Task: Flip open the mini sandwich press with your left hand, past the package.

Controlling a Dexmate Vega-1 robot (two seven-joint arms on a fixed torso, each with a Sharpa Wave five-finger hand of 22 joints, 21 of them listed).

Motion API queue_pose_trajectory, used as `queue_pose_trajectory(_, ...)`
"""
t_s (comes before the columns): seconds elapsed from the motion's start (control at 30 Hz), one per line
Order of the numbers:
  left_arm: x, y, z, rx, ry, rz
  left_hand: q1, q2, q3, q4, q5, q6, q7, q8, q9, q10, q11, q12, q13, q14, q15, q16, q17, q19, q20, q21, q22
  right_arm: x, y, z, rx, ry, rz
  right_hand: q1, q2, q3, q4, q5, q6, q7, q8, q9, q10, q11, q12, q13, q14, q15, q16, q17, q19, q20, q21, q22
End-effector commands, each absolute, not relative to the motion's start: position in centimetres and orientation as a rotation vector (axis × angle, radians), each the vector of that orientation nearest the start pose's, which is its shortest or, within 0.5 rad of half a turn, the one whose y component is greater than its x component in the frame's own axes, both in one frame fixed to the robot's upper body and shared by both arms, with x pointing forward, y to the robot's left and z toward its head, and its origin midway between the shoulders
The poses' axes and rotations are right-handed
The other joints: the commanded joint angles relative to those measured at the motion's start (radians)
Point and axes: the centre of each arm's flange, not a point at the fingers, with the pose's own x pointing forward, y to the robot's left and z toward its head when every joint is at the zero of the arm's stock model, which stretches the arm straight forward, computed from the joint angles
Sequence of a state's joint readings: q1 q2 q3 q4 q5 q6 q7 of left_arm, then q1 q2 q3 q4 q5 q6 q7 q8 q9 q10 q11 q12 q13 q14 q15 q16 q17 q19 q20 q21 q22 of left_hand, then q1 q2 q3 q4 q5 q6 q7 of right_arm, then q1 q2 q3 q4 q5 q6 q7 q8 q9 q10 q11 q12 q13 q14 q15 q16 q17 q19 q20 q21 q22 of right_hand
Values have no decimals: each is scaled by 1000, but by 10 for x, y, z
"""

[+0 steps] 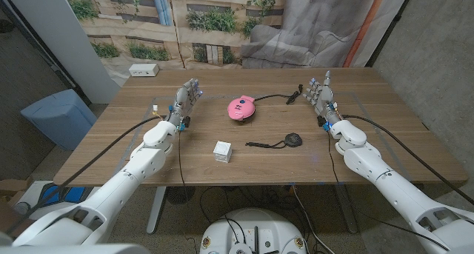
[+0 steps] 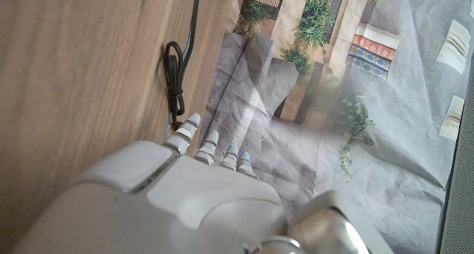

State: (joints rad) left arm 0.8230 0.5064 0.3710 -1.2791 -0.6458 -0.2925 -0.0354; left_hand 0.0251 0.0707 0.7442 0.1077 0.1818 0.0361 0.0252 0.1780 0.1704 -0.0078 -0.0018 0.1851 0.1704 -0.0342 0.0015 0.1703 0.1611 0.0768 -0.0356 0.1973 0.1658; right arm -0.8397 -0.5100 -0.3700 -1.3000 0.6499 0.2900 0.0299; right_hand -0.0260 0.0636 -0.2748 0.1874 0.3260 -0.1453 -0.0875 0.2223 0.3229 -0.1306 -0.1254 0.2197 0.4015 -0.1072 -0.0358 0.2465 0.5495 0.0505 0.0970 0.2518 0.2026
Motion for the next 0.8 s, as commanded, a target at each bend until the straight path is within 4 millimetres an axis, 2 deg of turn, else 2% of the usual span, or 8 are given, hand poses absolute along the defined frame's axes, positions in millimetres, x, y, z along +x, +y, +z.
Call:
queue_pose_trajectory(0.03, 651, 295, -18, -1, -606, -189, 7, 75, 7, -7, 4, 13, 0, 5, 4, -6, -2, 7, 5, -8, 1, 6, 4, 9, 2, 2, 5, 653, -290, -27, 42, -593, 207, 3, 90, -7, 2, 7, -6, -2, 4, 4, -9, 0, 5, 5, -8, -20, 3, 3, 0, 6, 4, 3)
queue_pose_trajectory(0.23, 644, 294, -17, 24, -619, -175, 13, 74, 7, -20, 3, 13, -2, 5, 4, -7, -5, 6, 5, -7, 1, 6, 4, 9, 1, 1, 4, 653, -290, -27, 42, -593, 207, 3, 90, -7, 2, 7, -6, -1, 4, 4, -9, 1, 5, 5, -8, -20, 3, 3, 0, 7, 4, 3)
queue_pose_trajectory(0.5, 635, 304, -16, 89, -642, -141, 28, 70, 8, -48, 0, 16, -8, 6, 4, -3, -10, 7, 5, -6, -5, 5, 3, 3, -9, -5, 3, 653, -290, -27, 42, -593, 207, 3, 90, -7, 2, 7, -6, -2, 4, 4, -10, -2, 5, 5, -8, -20, 3, 3, 0, 6, 4, 3)
queue_pose_trajectory(0.67, 631, 308, -13, 130, -661, -147, 71, 64, 21, -124, -4, 19, -17, 11, 4, -1, -16, 6, 4, -7, -12, 4, 3, -9, -26, -13, 0, 653, -290, -27, 42, -593, 207, 3, 90, -7, 2, 7, -5, -2, 5, 4, -9, 0, 5, 5, -8, -19, 3, 3, 1, 6, 4, 3)
queue_pose_trajectory(0.8, 628, 310, -8, 186, -681, -147, 96, 53, 24, -171, -3, 17, -20, 13, 4, -1, -20, 5, 5, -8, -15, 4, 4, -15, -31, -16, -1, 653, -290, -27, 42, -593, 207, 3, 90, -7, 2, 7, -5, -1, 5, 4, -8, 0, 6, 5, -7, -21, 3, 3, 0, 6, 4, 3)
